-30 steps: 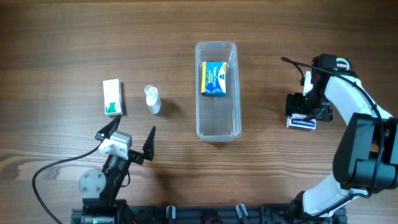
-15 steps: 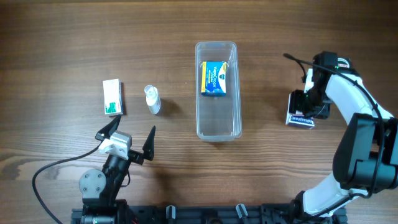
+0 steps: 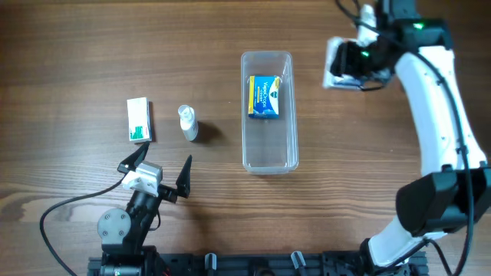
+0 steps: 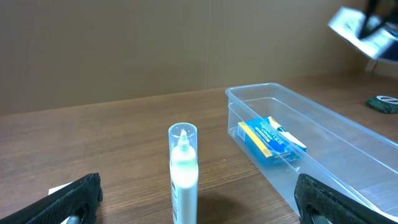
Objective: Pack container
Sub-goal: 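Lift the white box and lower it into the container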
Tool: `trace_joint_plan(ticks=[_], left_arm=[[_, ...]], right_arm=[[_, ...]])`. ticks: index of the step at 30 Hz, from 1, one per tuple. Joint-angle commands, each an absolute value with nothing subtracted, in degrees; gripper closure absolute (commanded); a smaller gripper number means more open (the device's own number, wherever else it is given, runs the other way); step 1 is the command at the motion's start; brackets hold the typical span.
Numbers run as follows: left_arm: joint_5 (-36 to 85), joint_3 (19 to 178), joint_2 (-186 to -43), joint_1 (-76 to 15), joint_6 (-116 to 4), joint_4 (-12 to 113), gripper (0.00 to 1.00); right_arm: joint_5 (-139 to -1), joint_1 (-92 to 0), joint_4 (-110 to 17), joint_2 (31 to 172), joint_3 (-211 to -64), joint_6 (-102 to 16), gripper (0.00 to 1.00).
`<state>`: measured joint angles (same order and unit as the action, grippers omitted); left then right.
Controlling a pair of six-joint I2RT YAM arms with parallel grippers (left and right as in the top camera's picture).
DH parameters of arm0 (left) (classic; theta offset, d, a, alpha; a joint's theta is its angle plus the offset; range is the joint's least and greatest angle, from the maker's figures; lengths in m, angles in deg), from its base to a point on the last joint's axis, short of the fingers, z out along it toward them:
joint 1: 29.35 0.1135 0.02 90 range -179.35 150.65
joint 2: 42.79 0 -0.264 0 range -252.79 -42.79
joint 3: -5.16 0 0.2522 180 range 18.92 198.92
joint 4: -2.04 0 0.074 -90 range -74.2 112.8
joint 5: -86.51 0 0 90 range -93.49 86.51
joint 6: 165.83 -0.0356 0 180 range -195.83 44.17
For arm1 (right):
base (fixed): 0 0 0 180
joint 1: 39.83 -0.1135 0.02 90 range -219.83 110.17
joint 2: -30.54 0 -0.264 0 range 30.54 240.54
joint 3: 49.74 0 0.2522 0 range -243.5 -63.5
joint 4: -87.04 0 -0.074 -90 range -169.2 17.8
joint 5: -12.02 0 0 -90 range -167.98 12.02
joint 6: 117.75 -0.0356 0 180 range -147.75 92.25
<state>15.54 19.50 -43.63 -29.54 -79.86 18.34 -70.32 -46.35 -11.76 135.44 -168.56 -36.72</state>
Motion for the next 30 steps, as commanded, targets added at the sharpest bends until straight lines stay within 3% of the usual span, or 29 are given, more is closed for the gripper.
trace_joint_plan(ticks=[1,10,30], left_arm=[[16.2,19.2,-43.4,-29.1,-80.5,18.4,0.0],[16.2,19.2,-43.4,-29.1,-80.5,18.4,0.0],[16.2,19.2,-43.4,-29.1,-80.5,18.4,0.0]], right_arm=[[-78.5,-54.6,-15.1,135.6,-171.4,-40.2,0.33],[-84.8,-64.1,-20.6,139.0,-171.4,-46.0,0.32],[-81.4,-67.0,-25.6,152.0,-171.4,-50.5,0.32]])
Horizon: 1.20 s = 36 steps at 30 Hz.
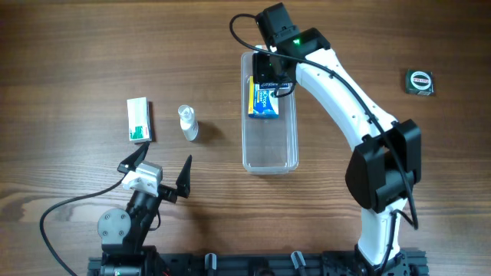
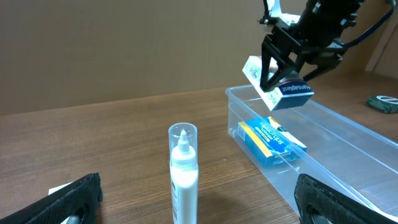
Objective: Pack container
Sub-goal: 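Lift the white box and lower it into the container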
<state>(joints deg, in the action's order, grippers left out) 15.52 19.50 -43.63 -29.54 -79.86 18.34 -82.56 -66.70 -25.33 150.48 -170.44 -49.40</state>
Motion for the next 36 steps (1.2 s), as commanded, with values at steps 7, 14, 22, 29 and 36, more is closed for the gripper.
trace_joint_plan(ticks=[7,14,22,29,36], left_arm=[[16.2,19.2,-43.4,-29.1,-80.5,18.4,0.0],[16.2,19.2,-43.4,-29.1,-80.5,18.4,0.0],[16.2,19.2,-43.4,-29.1,-80.6,18.4,0.0],[16.2,19.2,-43.4,-29.1,-80.5,18.4,0.0],[16.2,19.2,-43.4,-29.1,-80.5,18.4,0.0]], right_arm=[[-80.5,-67.1,-26.1,154.9,-170.1,-52.0,0.32],[-78.8,-67.9,-26.2,155.7,-169.8,-52.0,0.32],[-80.0,-69.0,-26.0,157.0,-169.8,-51.9,0.32],[-82.5,-68.9,-25.6,158.6,-169.8,-52.9,0.32],[-84.2,-68.9,-25.0,158.6,-169.8,-53.9,0.32]])
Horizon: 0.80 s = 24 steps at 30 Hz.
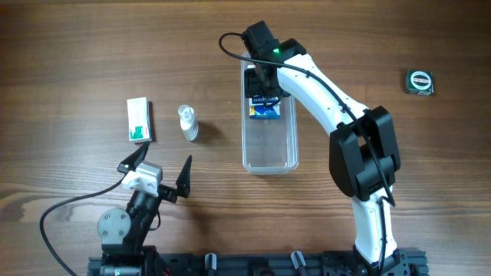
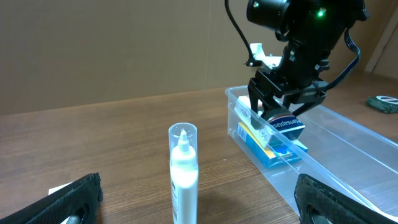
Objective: Pack container
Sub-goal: 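Lift the white box and lower it into the container, then release the white box on top of the pack and raise the gripper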
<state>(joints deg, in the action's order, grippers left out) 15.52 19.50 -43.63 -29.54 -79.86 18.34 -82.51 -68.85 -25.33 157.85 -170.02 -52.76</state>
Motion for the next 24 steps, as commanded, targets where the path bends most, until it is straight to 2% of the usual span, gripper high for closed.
trace_joint_plan(ticks=[1,7,10,19,24], left_arm=[[16.2,19.2,-43.4,-29.1,-80.5,18.4,0.0],[16.2,19.2,-43.4,-29.1,-80.5,18.4,0.0],[16.2,19.2,-43.4,-29.1,-80.5,18.4,0.0],[16.2,19.2,-43.4,-29.1,-80.5,18.4,0.0],[16.2,19.2,-43.4,-29.1,-80.5,18.4,0.0]], right_arm=[[-84.2,-68.9,-24.8,158.6,-169.8,-53.9,0.31],[-84.2,-68.9,-24.3,158.6,-169.8,-53.9,0.26],[-84.2,-68.9,-24.3,158.6,-169.8,-53.9,0.18],[-84.2,-68.8,-24.7,158.6,-169.9,-53.3,0.13],[-84.7,-68.8,-21.1,157.0,-175.0,-52.6,0.13]])
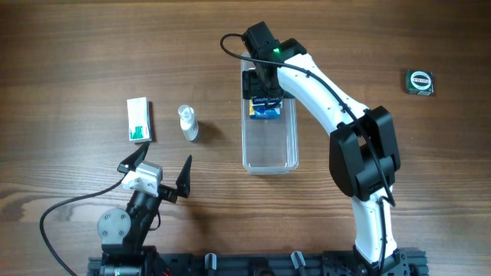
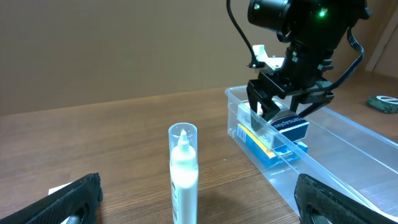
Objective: Pack container
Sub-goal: 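Release the white box on top of the pack and raise the gripper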
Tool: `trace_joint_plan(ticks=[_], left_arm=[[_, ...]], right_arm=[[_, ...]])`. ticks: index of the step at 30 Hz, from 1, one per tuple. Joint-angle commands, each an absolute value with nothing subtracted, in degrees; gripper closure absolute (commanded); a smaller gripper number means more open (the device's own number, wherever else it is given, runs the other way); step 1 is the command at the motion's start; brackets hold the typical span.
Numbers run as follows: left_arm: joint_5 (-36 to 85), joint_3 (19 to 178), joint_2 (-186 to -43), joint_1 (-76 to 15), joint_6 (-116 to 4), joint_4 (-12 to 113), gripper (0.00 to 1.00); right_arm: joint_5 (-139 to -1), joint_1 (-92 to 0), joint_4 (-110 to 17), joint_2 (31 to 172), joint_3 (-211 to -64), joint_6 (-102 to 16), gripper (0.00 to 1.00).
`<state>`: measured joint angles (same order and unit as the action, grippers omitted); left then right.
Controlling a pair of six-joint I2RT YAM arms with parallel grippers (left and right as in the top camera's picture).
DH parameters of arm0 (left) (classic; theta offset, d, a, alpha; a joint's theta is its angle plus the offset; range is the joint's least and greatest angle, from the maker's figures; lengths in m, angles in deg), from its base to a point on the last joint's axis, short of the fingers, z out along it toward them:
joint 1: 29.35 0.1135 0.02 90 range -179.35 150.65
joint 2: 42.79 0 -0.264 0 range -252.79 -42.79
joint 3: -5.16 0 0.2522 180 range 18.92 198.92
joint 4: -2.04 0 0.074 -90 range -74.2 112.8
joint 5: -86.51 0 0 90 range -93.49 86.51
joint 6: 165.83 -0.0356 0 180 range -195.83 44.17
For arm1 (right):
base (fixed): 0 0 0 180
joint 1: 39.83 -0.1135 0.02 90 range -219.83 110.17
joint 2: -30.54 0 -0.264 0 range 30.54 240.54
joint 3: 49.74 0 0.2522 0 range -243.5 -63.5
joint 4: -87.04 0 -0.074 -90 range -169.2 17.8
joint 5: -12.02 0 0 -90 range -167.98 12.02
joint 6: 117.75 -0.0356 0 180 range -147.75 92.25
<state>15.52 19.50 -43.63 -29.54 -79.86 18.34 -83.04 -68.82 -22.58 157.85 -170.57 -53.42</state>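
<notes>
A clear plastic container [image 1: 268, 153] lies lengthwise mid-table, with a blue and yellow box [image 1: 266, 112] in its far half. My right gripper [image 1: 264, 90] reaches into that far end, shut on a white and blue box [image 2: 291, 124] that rests level on the blue and yellow box [image 2: 268, 148]. A white squeeze bottle [image 1: 188, 123] stands left of the container, straight ahead of my left gripper [image 2: 198, 200]. That left gripper [image 1: 159, 169] is open, low near the front edge, with nothing in it. A white and green box [image 1: 138, 120] lies further left.
A small round black object [image 1: 420, 80] lies at the far right of the wooden table. The right arm [image 1: 337, 84] stretches over the table from the front right to the container. Left arm's base and cable [image 1: 115, 222] sit at the front left.
The white and blue box in my right gripper was tilted just above the blue and yellow box; now it sits level on top of it. Left gripper and bottle are unmoved.
My right gripper first held the white and blue box in the air to the right of the container. Then it held it over the container's far end. Later it was down inside, box tilted over the blue and yellow box, and now level on it.
</notes>
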Motion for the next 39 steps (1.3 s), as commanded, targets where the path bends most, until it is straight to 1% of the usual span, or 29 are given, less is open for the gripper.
trace_joint_plan(ticks=[1,2,3,4,5,7,8,9,11,16,20,25,28,39], left_arm=[[16.2,19.2,-43.4,-29.1,-80.5,18.4,0.0],[16.2,19.2,-43.4,-29.1,-80.5,18.4,0.0],[16.2,19.2,-43.4,-29.1,-80.5,18.4,0.0],[16.2,19.2,-43.4,-29.1,-80.5,18.4,0.0],[16.2,19.2,-43.4,-29.1,-80.5,18.4,0.0],[16.2,19.2,-43.4,-29.1,-80.5,18.4,0.0],[16.2,19.2,-43.4,-29.1,-80.5,18.4,0.0],[16.2,19.2,-43.4,-29.1,-80.5,18.4,0.0],[16.2,19.2,-43.4,-29.1,-80.5,18.4,0.0],[16.2,19.2,-43.4,-29.1,-80.5,18.4,0.0],[16.2,19.2,-43.4,-29.1,-80.5,18.4,0.0],[16.2,19.2,-43.4,-29.1,-80.5,18.4,0.0],[16.2,19.2,-43.4,-29.1,-80.5,18.4,0.0],[16.2,19.2,-43.4,-29.1,-80.5,18.4,0.0]], right_arm=[[-84.7,-68.8,-20.5,156.6,-176.0,-51.8,0.13],[-84.9,-68.8,-20.0,155.7,-177.0,-51.7,0.13],[-85.6,-68.8,-20.0,154.6,-177.4,-51.7,0.16],[-86.2,-68.8,-20.0,153.7,-177.5,-51.7,0.2],[-86.2,-68.8,-20.0,153.0,-177.5,-51.7,0.26],[-86.2,-68.9,-19.9,152.5,-177.5,-51.7,0.43],[-86.2,-68.9,-19.8,152.5,-177.5,-51.7,0.6],[-86.1,-68.9,-19.7,152.6,-177.5,-51.7,0.71],[-86.1,-68.9,-19.7,152.6,-177.4,-51.7,0.84],[-86.2,-68.9,-18.7,153.8,-177.4,-51.5,0.86],[-88.5,-68.9,-19.0,155.1,-175.6,-51.8,0.91],[-89.2,-68.8,-20.3,155.2,-174.0,-51.8,0.91],[-89.2,-68.8,-20.5,155.3,-174.0,-51.8,0.94],[-89.2,-68.6,-20.3,157.9,-173.6,-51.7,0.94]])
